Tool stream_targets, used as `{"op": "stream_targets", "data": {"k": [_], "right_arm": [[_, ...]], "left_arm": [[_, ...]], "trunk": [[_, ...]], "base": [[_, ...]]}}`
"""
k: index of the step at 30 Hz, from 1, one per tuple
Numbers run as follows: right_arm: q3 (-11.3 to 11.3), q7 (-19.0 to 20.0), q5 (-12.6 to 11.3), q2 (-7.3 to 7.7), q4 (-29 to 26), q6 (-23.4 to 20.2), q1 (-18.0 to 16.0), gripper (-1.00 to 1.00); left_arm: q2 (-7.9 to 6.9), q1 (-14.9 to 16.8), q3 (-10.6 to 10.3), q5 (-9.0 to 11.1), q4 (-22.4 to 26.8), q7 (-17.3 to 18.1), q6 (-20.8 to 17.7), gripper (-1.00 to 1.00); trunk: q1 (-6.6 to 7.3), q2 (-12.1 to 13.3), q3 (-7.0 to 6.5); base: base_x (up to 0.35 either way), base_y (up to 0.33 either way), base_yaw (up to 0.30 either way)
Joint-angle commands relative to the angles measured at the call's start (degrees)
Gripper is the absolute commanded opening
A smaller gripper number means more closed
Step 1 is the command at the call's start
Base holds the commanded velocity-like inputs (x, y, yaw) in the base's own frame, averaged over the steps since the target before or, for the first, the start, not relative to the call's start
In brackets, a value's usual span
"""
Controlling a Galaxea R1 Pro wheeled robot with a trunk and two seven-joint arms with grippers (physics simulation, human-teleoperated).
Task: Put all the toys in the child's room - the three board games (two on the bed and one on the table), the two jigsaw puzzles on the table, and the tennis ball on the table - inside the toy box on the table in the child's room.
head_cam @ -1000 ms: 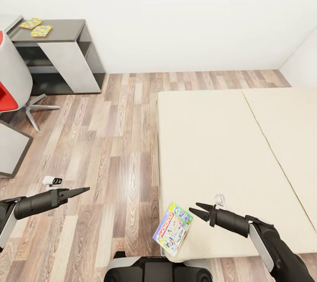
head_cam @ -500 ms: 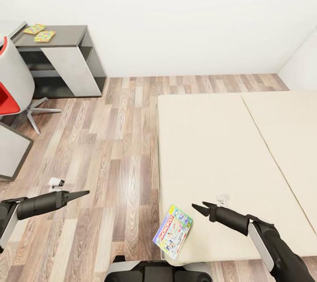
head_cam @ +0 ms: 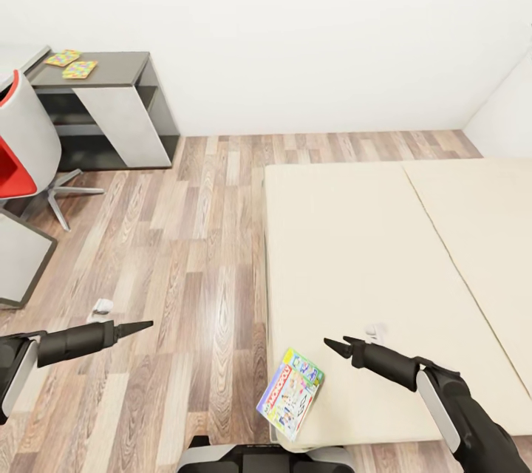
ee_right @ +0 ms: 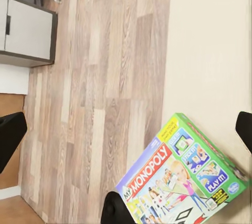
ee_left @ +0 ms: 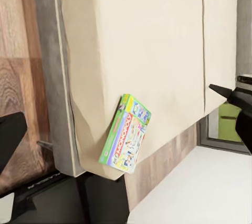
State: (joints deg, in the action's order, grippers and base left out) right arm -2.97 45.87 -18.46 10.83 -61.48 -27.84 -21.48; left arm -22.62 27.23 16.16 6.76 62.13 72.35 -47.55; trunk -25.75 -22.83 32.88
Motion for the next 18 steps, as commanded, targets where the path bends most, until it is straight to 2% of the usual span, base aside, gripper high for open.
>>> {"op": "stream_targets", "data": {"k": [1,6,18], "right_arm": [[-0.1,-0.3,-0.4,0.00,-0.2,-0.8,0.0,1.00],[-1.6,-4.2,-0.4,-0.04,-0.8,-3.5,0.0,1.00],[-3.2,-13.2,-0.4,-0.15,-2.3,-5.7,0.0,1.00]], "left_arm": [[0.00,0.1,0.0,0.1,0.0,-0.8,-0.6,1.00],[0.02,0.3,0.0,0.2,0.0,-5.6,-0.8,1.00],[0.43,0.5,0.0,0.2,0.0,-13.0,-1.0,1.00]], "trunk": [[-0.03,-0.1,-0.03],[-0.03,-0.1,-0.49],[-0.03,-0.1,-1.62]], "base": [[0.000,0.000,0.000],[0.000,0.000,0.000],[0.000,0.000,0.000]]}}
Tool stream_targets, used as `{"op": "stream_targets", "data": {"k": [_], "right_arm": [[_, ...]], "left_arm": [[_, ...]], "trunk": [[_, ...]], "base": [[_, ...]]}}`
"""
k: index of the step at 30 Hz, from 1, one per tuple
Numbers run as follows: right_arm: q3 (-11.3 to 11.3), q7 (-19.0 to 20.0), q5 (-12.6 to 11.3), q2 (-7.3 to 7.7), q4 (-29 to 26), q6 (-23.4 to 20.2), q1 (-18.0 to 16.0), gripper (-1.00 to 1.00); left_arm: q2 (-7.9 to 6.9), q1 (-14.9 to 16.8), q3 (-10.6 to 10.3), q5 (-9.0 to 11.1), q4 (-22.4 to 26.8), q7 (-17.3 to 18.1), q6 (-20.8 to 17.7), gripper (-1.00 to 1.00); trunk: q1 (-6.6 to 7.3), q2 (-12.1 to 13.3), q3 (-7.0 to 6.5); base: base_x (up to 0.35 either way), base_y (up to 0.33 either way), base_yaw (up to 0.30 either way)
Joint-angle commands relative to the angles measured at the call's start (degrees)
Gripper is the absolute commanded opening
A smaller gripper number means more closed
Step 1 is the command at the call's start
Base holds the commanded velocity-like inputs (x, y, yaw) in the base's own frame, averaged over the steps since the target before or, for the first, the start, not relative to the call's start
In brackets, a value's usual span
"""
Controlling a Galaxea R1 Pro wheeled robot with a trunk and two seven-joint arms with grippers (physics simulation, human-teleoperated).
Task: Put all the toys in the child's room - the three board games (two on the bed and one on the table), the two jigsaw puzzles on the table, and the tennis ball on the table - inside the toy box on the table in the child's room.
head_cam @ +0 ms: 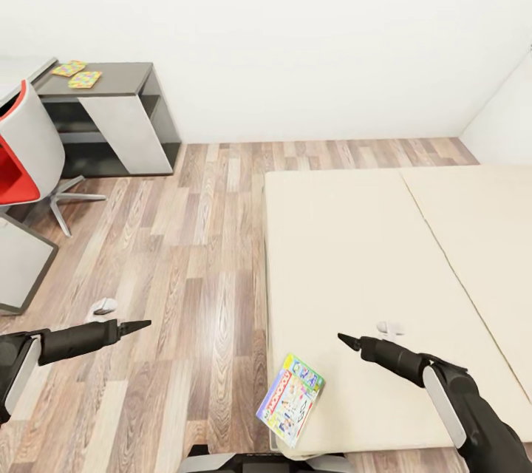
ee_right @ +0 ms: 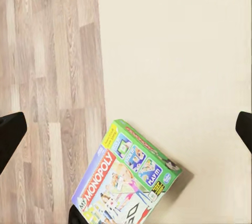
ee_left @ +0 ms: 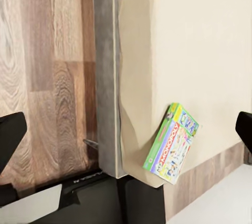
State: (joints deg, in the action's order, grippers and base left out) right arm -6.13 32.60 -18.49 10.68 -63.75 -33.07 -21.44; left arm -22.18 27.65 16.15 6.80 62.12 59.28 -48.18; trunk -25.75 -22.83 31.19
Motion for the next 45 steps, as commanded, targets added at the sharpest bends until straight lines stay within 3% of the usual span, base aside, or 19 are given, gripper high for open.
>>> {"op": "stream_targets", "data": {"k": [1,4,13,15,21,29,45], "right_arm": [[-0.1,-0.5,-0.3,-0.05,-0.4,-0.7,0.0,1.00],[-0.2,-2.3,-0.3,-0.13,-1.4,-1.3,0.0,1.00],[-0.2,-9.5,-0.4,-0.34,-4.1,-1.9,0.9,1.00],[-0.2,-12.5,-0.4,-0.84,-4.8,-2.2,1.2,1.00],[-0.2,-18.1,-0.2,-2.71,-7.4,-3.3,1.6,1.00],[-0.2,-20.6,-0.2,-3.70,-11.6,-4.5,3.7,1.00],[0.1,-21.0,-0.3,-3.91,-16.2,-5.8,5.1,1.00]], "left_arm": [[0.16,0.1,0.0,0.1,0.0,-1.0,-0.3,1.00],[0.63,0.1,0.0,0.1,0.0,-3.4,-0.3,1.00],[3.53,0.3,0.0,0.2,0.0,-15.7,-0.4,1.00],[4.38,0.3,0.0,0.1,0.0,-18.6,-0.4,1.00],[5.32,0.3,0.0,0.1,0.0,-22.9,-0.4,1.00],[5.44,0.3,0.1,0.1,0.0,-24.1,-0.5,1.00],[5.35,0.2,0.3,0.3,0.1,-24.1,-0.6,1.00]], "trunk": [[-0.03,-0.1,-0.02],[-0.03,-0.1,-0.30],[-0.03,-0.1,-1.15],[-0.03,-0.1,-1.34],[-0.03,-0.1,-1.90],[-0.03,-0.1,-2.65],[-0.03,-0.1,-4.15]], "base": [[0.000,0.000,0.000],[0.000,0.000,0.000],[0.000,0.000,0.000],[0.000,0.000,0.000],[0.000,0.000,0.000],[0.000,0.000,0.000],[0.000,0.000,0.000]]}}
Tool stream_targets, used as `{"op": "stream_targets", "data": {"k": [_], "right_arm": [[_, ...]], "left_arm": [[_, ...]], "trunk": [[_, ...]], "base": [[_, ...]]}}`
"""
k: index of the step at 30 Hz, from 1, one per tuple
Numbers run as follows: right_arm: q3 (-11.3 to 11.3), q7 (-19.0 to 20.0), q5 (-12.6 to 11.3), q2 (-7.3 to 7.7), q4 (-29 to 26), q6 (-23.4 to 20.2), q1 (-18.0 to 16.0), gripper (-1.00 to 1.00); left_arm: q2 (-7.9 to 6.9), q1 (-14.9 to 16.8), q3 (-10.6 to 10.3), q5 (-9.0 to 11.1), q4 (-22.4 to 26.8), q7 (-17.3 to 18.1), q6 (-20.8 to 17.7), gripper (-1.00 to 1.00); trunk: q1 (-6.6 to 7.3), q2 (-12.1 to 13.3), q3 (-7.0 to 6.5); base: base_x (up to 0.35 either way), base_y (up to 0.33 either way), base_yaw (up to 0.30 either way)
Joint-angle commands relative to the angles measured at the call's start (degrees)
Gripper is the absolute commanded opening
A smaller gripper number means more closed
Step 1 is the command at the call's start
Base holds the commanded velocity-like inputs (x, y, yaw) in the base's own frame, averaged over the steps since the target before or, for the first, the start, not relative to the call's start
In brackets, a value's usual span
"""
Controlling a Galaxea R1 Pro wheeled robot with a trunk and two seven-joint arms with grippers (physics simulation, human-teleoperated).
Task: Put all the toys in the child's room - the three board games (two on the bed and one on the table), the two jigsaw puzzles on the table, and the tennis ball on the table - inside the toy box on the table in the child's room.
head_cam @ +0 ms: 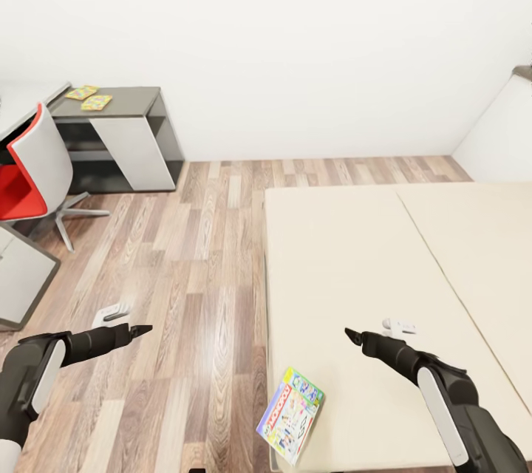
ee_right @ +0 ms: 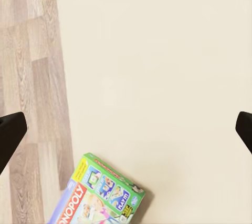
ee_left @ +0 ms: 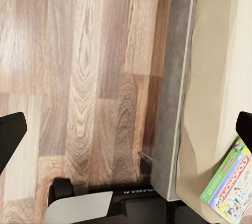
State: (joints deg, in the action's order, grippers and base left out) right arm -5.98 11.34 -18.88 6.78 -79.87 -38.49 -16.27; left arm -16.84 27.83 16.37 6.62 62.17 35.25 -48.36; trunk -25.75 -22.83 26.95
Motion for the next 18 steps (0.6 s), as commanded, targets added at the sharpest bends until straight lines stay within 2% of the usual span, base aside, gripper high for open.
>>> {"op": "stream_targets", "data": {"k": [1,12,18], "right_arm": [[0.0,0.3,0.1,-0.04,-1.4,-1.0,0.5,1.00],[0.2,0.3,0.1,-0.09,-8.1,-4.9,3.2,1.00],[0.2,0.3,0.0,-0.10,-9.0,-6.1,3.7,1.00]], "left_arm": [[-0.06,0.0,0.1,0.5,0.0,0.0,-0.6,1.00],[-0.16,0.0,0.1,0.7,1.5,0.3,-2.9,1.00],[-0.20,-0.4,0.1,0.7,6.3,0.5,-5.0,1.00]], "trunk": [[-0.04,-0.1,-0.01],[-0.04,-0.1,-1.05],[-0.04,-0.1,-1.61]], "base": [[0.000,0.000,0.000],[0.000,0.000,0.000],[0.000,0.000,0.000]]}}
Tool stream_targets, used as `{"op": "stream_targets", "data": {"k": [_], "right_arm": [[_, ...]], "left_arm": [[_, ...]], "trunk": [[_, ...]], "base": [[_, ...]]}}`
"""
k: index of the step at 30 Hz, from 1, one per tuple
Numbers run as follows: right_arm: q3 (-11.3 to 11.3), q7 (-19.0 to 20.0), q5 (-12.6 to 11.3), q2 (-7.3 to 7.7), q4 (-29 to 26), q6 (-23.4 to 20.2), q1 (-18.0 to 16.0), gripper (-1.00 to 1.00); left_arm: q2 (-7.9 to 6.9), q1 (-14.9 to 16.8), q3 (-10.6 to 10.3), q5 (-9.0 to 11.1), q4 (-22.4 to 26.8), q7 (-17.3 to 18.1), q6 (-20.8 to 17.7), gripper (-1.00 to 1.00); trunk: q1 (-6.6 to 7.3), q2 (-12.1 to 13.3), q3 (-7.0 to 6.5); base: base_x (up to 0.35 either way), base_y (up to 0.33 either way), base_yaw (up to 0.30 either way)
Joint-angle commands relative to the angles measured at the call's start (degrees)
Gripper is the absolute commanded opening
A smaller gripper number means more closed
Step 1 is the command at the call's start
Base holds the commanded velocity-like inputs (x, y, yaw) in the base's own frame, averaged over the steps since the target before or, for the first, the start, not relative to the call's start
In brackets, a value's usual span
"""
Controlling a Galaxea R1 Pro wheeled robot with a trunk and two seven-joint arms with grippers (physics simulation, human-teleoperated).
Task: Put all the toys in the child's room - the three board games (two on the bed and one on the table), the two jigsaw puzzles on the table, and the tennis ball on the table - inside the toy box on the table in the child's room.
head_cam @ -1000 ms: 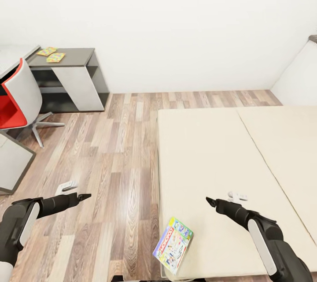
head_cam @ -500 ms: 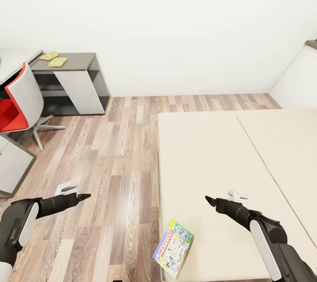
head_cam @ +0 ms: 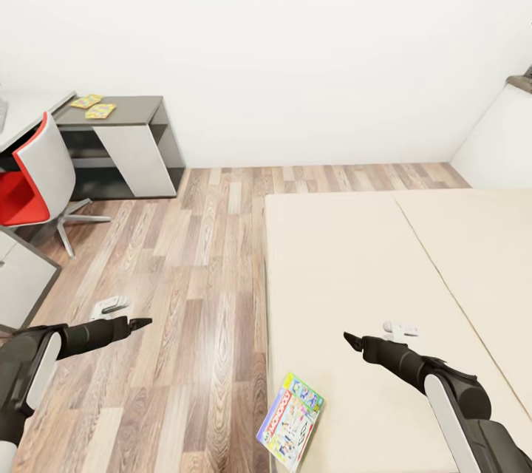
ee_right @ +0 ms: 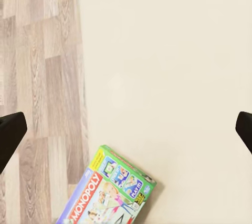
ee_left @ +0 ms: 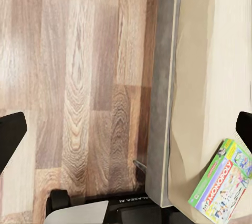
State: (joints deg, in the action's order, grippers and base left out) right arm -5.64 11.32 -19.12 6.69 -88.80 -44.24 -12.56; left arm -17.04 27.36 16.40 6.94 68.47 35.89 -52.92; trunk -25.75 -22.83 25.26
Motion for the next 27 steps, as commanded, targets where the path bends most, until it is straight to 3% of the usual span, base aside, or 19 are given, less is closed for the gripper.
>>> {"op": "stream_targets", "data": {"k": [1,10,27], "right_arm": [[-0.1,0.4,0.2,-0.01,-0.1,-0.4,0.0,1.00],[-0.2,0.4,0.1,-0.01,0.1,-0.7,0.1,1.00],[-0.2,0.6,0.0,-0.01,0.4,-0.7,0.1,1.00]], "left_arm": [[0.00,0.0,0.1,0.4,0.7,-0.1,-0.8,1.00],[0.01,-0.3,0.0,0.4,3.4,0.0,-2.2,1.00],[-0.04,-0.4,0.1,0.4,3.6,0.0,-2.4,1.00]], "trunk": [[-0.04,-0.1,-0.01],[-0.04,-0.1,-0.86],[-0.04,-0.1,-2.45]], "base": [[0.000,0.000,0.000],[0.000,0.000,0.000],[0.000,0.000,0.000]]}}
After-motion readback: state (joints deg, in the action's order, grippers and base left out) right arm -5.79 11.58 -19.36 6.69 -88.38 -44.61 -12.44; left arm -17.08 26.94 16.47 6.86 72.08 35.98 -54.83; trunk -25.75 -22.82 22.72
